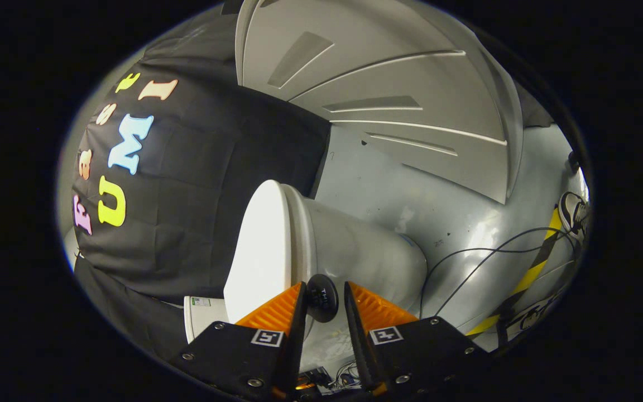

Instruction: Open the toilet lid.

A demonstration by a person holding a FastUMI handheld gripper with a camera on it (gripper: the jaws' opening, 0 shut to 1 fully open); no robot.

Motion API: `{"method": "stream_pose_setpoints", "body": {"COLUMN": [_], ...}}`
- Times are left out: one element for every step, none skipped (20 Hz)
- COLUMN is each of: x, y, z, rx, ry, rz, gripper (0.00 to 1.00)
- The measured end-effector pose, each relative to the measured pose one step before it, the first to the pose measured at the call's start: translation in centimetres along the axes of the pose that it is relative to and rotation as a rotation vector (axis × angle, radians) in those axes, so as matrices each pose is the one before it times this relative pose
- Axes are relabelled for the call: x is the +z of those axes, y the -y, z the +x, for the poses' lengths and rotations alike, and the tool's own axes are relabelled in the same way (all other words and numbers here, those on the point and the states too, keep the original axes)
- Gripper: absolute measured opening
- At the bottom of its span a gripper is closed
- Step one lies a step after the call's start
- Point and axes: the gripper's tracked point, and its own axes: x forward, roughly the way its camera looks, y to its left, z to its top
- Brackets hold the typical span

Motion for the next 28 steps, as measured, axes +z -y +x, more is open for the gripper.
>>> {"method": "stream_pose_setpoints", "body": {"x": [0.055,0.077,-0.078,0.069,-0.004,0.052,0.061,0.134,0.085,0.074,-0.023,0.042,0.054,0.068,-0.038,0.035,0.05,-0.071,0.176,0.189,0.151,0.189,0.177,0.36,0.343,0.404,0.314,0.383], "y": [-0.072,-0.026,0.081,0.048,-0.023,-0.091,-0.055,-0.113,-0.105,-0.079,-0.1,-0.029,-0.003,-0.051,-0.117,-0.089,-0.248,-0.104,-0.267,-0.324,-0.214,-0.255,-0.272,-0.419,-0.477,-0.53,-0.519,-0.472], "z": [0.042,0.042,-0.064,0.012,-0.125,-0.028,-0.128,-0.133,-0.164,-0.086,-0.085,-0.062,-0.026,-0.074,-0.095,-0.085,-0.138,-0.213,-0.237,-0.262,-0.202,-0.143,-0.204,-0.228,-0.36,-0.294,-0.341,-0.322], "rx": [-0.00451,-0.00482,-0.00827,-0.00146,0.00047,0.00172,0.00005,-0.00201,-0.00363,-0.00384,-0.00538,-0.0098,-0.01062,-0.01324,-0.01117,-0.01,-0.00438,-0.00431,0.00035,0.00405,0.00208,-0.00245,-0.00289,0.00018,0.00209,0.00186,0.00068,-0.0009], "ry": [0.00629,0.00082,0.00093,0.00124,-0.00046,0.00181,0.00419,0.00877,0.00894,0.00783,0.005,0.00625,0.00655,0.0057,0.00122,0.00242,0.00813,-0.00596,0.00667,0.00285,0.00255,-0.00002,-0.00042,0.00234,0.00351,0.00586,0.00643,0.00798], "rz": [-0.00349,-0.00894,-0.00416,0.0005,0.00343,0.00165,0.00719,0.00803,-0.00069,-0.00558,-0.00198,-0.00119,-0.0098,-0.01696,-0.02093,-0.02985,-0.03285,-0.03263,-0.01546,-0.01307,-0.01336,-0.01584,-0.01994,-0.02812,-0.02894,-0.02333,-0.02663,-0.02599], "gripper": [0.37,0.33,0.32,0.32,0.3,0.28,0.26,0.24,0.18,0.14,0.09,0.07,0.05,0.05,0.05,0.05,0.05,0.02,0.0,0.0,0.0,0.0,0.0,0.0,0.0,0.0,0.0,0.0]}}
